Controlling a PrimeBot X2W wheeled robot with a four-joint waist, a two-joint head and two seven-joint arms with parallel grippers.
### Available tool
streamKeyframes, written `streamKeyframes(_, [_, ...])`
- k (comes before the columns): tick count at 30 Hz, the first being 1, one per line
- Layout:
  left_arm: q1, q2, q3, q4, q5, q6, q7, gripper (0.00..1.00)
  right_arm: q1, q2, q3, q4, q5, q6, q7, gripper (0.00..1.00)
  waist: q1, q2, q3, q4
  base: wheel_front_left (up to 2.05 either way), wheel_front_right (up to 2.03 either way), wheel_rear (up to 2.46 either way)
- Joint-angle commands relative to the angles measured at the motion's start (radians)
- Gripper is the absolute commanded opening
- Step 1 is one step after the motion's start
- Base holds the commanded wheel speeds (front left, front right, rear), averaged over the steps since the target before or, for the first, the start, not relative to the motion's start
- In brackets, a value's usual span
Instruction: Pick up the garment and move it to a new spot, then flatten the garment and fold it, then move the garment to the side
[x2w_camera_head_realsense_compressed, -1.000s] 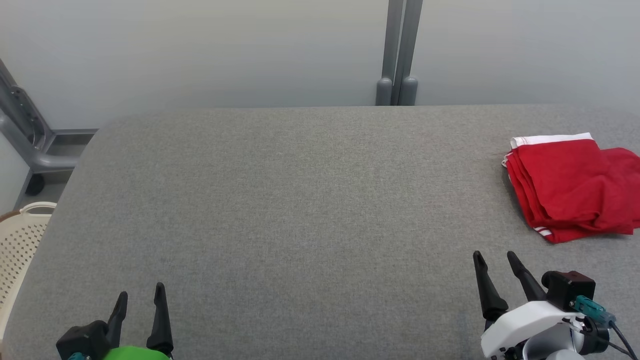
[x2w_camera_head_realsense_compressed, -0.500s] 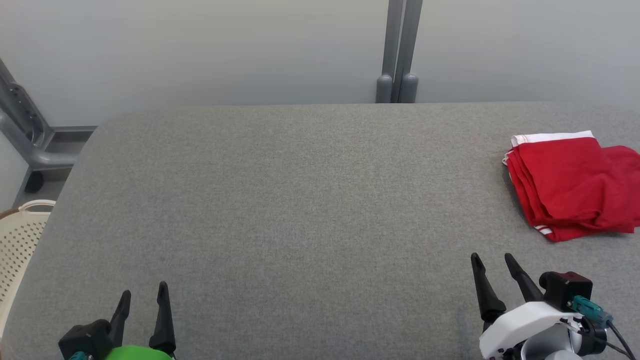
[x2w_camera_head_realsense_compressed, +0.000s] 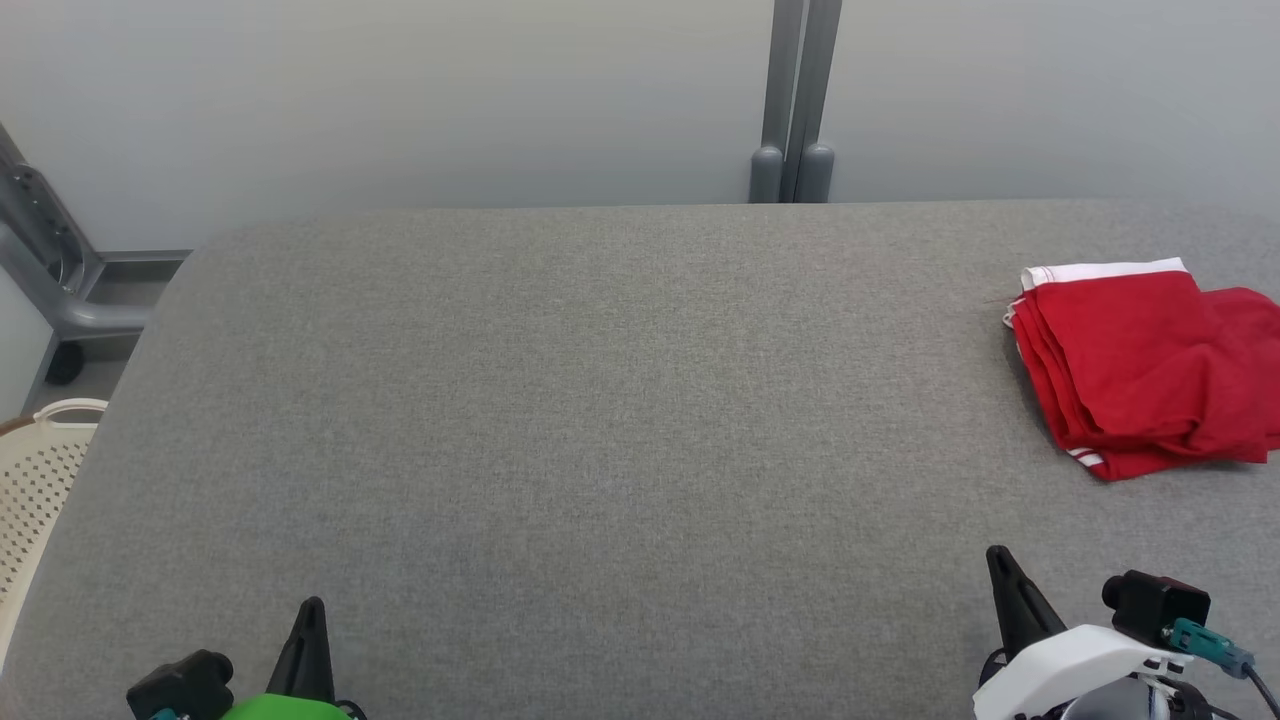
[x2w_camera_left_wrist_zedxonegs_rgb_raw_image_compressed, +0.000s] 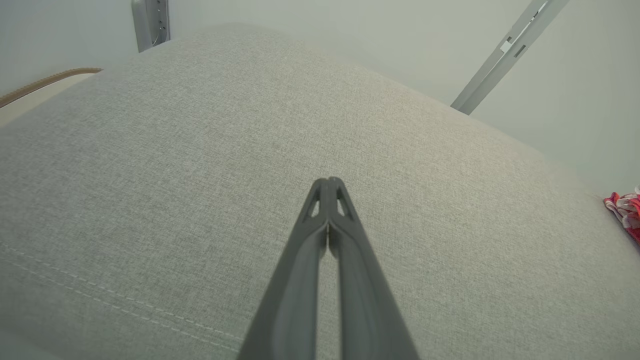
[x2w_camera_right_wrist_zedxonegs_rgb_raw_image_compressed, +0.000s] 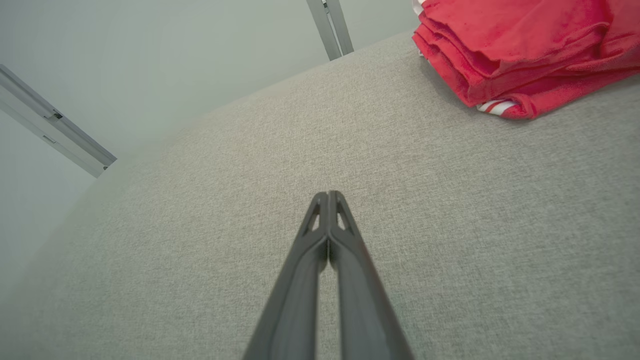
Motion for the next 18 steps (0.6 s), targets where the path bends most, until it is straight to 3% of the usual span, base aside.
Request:
streamKeyframes(1, [-0.035,0.001,0.016,-0.010,-0.025,-0.008,0.006,0.00,-0.029,-0.003,-0.008,-0.019,0.033,0.000,0.006,0.00,0.0000,0.0000,0.000,0.000,0.00,0.00,0.00])
streamKeyframes(18, [-0.098,-0.046,0.078,0.012,-0.217,-0.061,0.072,0.00,-0.054,-0.004,-0.054,-0.031,0.295,0.000,0.054,0.00,0.0000,0.0000,0.008,-0.006,0.00,0.00,0.00])
